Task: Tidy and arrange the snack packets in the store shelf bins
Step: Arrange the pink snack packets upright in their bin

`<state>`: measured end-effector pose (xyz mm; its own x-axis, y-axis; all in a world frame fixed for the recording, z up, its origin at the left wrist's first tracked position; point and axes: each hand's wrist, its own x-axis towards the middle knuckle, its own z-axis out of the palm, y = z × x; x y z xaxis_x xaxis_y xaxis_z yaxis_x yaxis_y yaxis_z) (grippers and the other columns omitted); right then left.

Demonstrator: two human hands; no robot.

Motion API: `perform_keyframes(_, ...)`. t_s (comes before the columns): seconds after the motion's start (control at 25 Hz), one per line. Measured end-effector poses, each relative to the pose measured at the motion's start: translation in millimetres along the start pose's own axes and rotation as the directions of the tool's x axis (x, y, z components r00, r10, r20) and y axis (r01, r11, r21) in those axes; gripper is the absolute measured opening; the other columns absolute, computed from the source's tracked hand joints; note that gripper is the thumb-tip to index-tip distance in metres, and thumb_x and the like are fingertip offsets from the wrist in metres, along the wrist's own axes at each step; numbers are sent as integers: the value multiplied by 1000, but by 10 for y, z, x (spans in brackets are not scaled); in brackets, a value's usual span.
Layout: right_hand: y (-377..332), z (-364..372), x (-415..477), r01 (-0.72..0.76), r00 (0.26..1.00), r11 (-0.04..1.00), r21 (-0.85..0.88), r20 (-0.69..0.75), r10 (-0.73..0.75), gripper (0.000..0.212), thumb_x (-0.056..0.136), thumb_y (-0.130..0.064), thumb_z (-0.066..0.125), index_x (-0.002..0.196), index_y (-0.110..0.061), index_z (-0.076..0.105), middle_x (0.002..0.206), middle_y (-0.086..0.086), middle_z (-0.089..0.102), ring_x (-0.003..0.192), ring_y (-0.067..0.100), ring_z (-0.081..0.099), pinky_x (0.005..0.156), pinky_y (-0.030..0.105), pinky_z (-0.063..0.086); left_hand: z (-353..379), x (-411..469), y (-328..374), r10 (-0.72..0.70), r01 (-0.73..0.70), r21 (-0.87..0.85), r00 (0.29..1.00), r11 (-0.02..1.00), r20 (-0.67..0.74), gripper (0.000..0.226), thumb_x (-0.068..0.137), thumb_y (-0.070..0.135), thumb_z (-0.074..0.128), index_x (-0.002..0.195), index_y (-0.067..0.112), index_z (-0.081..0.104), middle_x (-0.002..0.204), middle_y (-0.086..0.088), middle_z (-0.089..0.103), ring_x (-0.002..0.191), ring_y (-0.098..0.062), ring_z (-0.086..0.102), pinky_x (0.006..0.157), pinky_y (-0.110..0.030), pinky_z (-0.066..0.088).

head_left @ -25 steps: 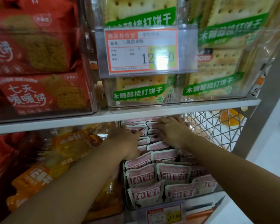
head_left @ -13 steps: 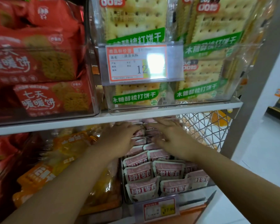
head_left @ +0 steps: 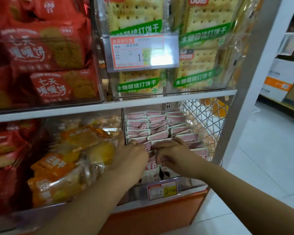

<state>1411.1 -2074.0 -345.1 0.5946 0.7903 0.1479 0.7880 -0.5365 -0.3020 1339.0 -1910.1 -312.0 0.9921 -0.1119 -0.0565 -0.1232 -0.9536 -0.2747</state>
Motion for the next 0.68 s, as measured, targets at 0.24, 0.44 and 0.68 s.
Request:
perform_keyframes(0.24, -103, -326, -341, -89, 948, 912, 401, -248, 201, 15, 84, -15, 66, 80, -26, 57, 109, -9, 62, 101, 3, 56, 84, 18, 46, -144, -117, 15, -11, 11, -13, 999, 1000, -36, 38, 87, 30, 59, 125, 34, 53, 132, 7, 47, 128, -18, 38, 111, -57, 3)
perform_keyframes(0.44, 1, -425, -1005, -319, 707, 795, 515, -430, 562, 14, 89, -15, 58, 87, -28, 65, 90, -16, 67, 87, -3, 61, 72, 10, 44, -260, -47, 331, 99, -151, -275, 975, 950, -197, 43, 93, 46, 47, 135, 37, 41, 141, 16, 38, 132, -12, 34, 117, -47, 6)
perform_keyframes(0.68, 102, -213, -1168, -515, 809, 824, 236, -184, 558, 29, 93, -21, 53, 119, -33, 58, 116, -18, 57, 85, 1, 55, 76, 11, 43, 19, 466, 777, 162, -205, -321, 974, 925, -156, 47, 95, 51, 38, 139, 34, 38, 145, 10, 32, 133, -18, 31, 112, -43, 18)
